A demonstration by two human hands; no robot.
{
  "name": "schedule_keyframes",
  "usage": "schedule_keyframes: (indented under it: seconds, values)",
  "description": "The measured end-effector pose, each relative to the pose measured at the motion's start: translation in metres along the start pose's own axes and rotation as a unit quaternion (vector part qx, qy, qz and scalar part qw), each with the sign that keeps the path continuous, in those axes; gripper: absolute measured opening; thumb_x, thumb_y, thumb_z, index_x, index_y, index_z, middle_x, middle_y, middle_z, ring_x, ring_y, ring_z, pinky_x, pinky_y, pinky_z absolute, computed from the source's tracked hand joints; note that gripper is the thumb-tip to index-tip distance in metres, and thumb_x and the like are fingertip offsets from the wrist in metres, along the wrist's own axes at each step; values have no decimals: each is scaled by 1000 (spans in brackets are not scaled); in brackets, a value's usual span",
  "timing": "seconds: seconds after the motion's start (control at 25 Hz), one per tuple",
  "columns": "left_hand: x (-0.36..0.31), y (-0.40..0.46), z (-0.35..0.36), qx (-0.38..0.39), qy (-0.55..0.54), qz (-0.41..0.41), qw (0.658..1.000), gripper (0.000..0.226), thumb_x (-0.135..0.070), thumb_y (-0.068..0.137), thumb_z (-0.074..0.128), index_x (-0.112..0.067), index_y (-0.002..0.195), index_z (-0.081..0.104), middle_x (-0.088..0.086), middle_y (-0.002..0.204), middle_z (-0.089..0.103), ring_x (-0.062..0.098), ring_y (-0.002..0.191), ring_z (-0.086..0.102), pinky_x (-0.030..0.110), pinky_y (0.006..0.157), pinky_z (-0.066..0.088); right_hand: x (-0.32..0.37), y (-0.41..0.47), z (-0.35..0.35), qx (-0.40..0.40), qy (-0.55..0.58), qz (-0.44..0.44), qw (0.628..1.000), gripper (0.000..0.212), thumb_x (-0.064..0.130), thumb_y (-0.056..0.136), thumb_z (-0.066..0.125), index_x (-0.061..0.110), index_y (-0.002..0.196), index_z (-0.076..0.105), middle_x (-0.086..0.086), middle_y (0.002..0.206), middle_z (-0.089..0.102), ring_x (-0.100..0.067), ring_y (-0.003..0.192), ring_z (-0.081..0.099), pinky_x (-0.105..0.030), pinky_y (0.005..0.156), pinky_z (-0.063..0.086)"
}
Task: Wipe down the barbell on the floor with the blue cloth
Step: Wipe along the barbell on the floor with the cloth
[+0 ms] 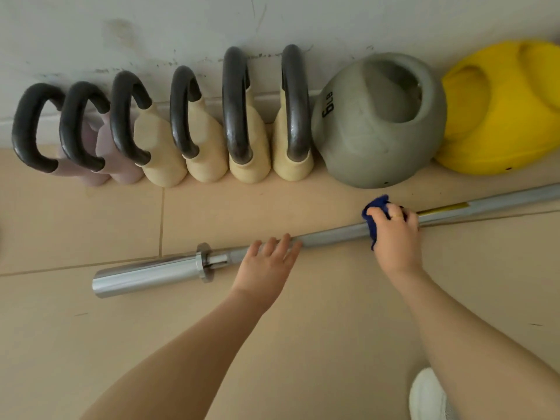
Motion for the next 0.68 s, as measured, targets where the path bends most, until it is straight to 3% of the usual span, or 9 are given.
schedule_keyframes:
  seconds: [0.04, 0.08, 0.24, 0.28, 0.4, 0.44, 0.48, 0.6, 0.68]
  values:
    - [2, 1, 1, -7, 5, -1, 1000, 60, -8, 66, 27, -13, 108, 70, 10, 104, 71, 26, 77, 69, 34, 69, 57, 2, -5, 2, -13, 12, 27, 999, 34, -2, 75, 55, 12, 105, 61, -18, 112, 58, -44, 100, 47, -50, 83, 46]
    - [4, 2, 0, -13, 0, -5, 1000, 58, -7, 65, 29, -13, 105, 71, 10, 99, 72, 26, 72, 68, 32, 66, 57, 22, -12, 5, -28, 19, -7, 999, 33, -2, 76, 48, 11, 102, 63, -18, 106, 60, -44, 94, 50, -48, 79, 49]
    - [14, 15, -2, -10, -53, -53, 997, 40, -2, 53, 66, -16, 90, 72, 0, 73, 67, 22, 53, 61, 25, 50, 48, 65, -23, 8, -44, 42, -254, 965, 39, 4, 70, 39, 12, 96, 67, -16, 93, 65, -40, 75, 57, -45, 65, 54]
    - [18, 18, 0, -4, -65, -73, 995, 45, 1, 45, 74, -16, 86, 72, -1, 68, 65, 21, 51, 59, 24, 48, 46, 47, -8, 4, -34, 34, -229, 972, 36, 2, 72, 45, 12, 99, 66, -18, 95, 64, -41, 77, 56, -46, 67, 53]
    - [27, 19, 1, 7, -83, -128, 988, 51, 5, 36, 80, -17, 81, 71, -2, 64, 62, 20, 48, 57, 23, 46, 43, -30, 16, -1, -38, 42, 40, 998, 44, -7, 71, 63, 9, 113, 60, -24, 110, 59, -45, 92, 50, -46, 83, 44]
    - [27, 19, 2, 3, -88, -134, 987, 52, 6, 36, 80, -17, 83, 72, -2, 65, 63, 20, 49, 57, 23, 46, 43, -27, 10, -2, -48, 59, 73, 994, 46, -8, 71, 63, 8, 114, 60, -25, 111, 59, -45, 93, 49, -46, 85, 42]
    - [27, 18, 3, 1, -96, -136, 986, 54, 7, 37, 80, -17, 85, 72, -2, 66, 64, 20, 50, 58, 23, 46, 43, -9, 4, -2, -49, 78, 50, 994, 47, -8, 68, 63, 8, 113, 60, -25, 108, 60, -45, 92, 50, -45, 84, 42]
    - [26, 18, 3, 10, -107, -144, 984, 56, 7, 36, 81, -18, 86, 73, -3, 67, 65, 20, 50, 59, 23, 46, 44, 48, -25, 3, -38, 63, -180, 981, 54, -7, 56, 70, 9, 107, 64, -19, 96, 63, -41, 85, 57, -46, 77, 51]
    - [27, 19, 4, 20, -105, -146, 984, 55, 4, 35, 83, -19, 84, 73, -4, 65, 64, 19, 49, 59, 22, 46, 44, 28, -10, -3, -17, 38, -201, 979, 53, -6, 56, 73, 10, 106, 64, -19, 98, 65, -41, 85, 57, -46, 72, 53]
Point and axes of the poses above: each hand's wrist, its own y-axis towards the middle knuckle, its own z-axis out of the palm, x = y × z, the point moved 7 cm from there along y, towards the middle knuckle
